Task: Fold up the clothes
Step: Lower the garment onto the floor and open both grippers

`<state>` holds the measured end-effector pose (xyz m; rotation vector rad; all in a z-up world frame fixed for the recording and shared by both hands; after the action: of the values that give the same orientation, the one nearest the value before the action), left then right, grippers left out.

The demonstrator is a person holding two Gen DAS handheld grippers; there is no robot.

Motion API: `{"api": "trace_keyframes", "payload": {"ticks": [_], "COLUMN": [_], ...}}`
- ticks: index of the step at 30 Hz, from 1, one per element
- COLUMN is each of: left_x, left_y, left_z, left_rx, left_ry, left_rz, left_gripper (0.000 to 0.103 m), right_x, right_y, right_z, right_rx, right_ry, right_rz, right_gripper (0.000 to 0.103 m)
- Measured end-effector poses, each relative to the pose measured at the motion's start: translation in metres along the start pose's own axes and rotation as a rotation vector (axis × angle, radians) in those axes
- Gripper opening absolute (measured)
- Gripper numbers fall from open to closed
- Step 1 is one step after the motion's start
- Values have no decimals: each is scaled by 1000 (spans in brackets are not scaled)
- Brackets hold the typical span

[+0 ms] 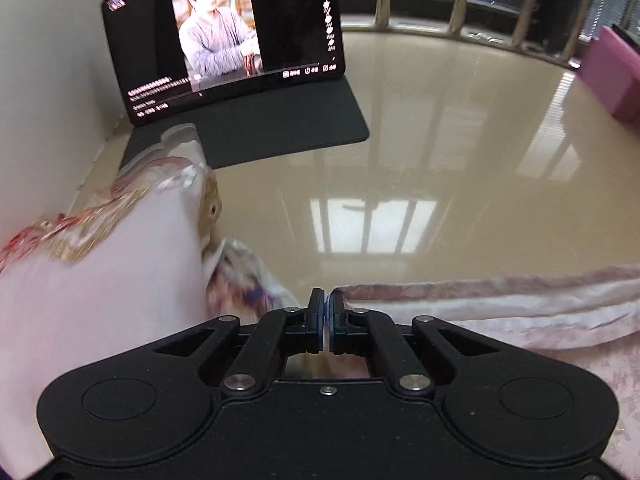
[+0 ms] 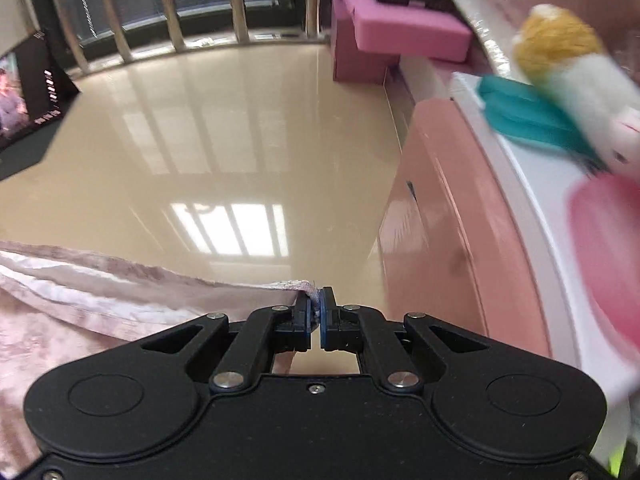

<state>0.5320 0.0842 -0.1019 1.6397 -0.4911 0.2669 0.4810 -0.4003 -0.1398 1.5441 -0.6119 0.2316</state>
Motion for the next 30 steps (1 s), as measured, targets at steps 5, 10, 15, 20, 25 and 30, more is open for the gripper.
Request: {"api": "trace_keyframes", "payload": {"ticks": [5,10,15,20,25,30], "left_x": [15,25,12,-14,-31,-23], "left_y": [-14,23,56,36,5,50], "left_z": [-20,-28,30,94,110,93], "left_rx": [-92,-65,-90,-73,-20,31], "left_ry": [106,80,-204,-426,-448,-360], "left_rz": [9,175,271,221,167,353], "left_gripper": [18,54,56,42,41,41], "right_x": [15,32,23,-22,-45,-44], "right_y": [-11,26,57,25,-8,26], "right_z": [-8,-20,-52,-84,-77,-60], "right_rx": [-24,-10,66,188,167,256], "right_ry": [46,119,267,322,266,129], "right_rz": [30,193,271,57,-23,92], "right_gripper": [25,53,63,29,27,36]}}
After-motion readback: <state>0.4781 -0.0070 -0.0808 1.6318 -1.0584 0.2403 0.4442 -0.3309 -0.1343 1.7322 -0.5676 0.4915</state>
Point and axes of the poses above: each gripper's, at about its wrist camera, not at the fingertips, and y roughly against the way its jaws point, z to its right, x to its top, the point moved 10 cm from there along -y, roughly the way its jaws point, and after that the axes turned 10 degrees about -y, right-handed, at the moved point
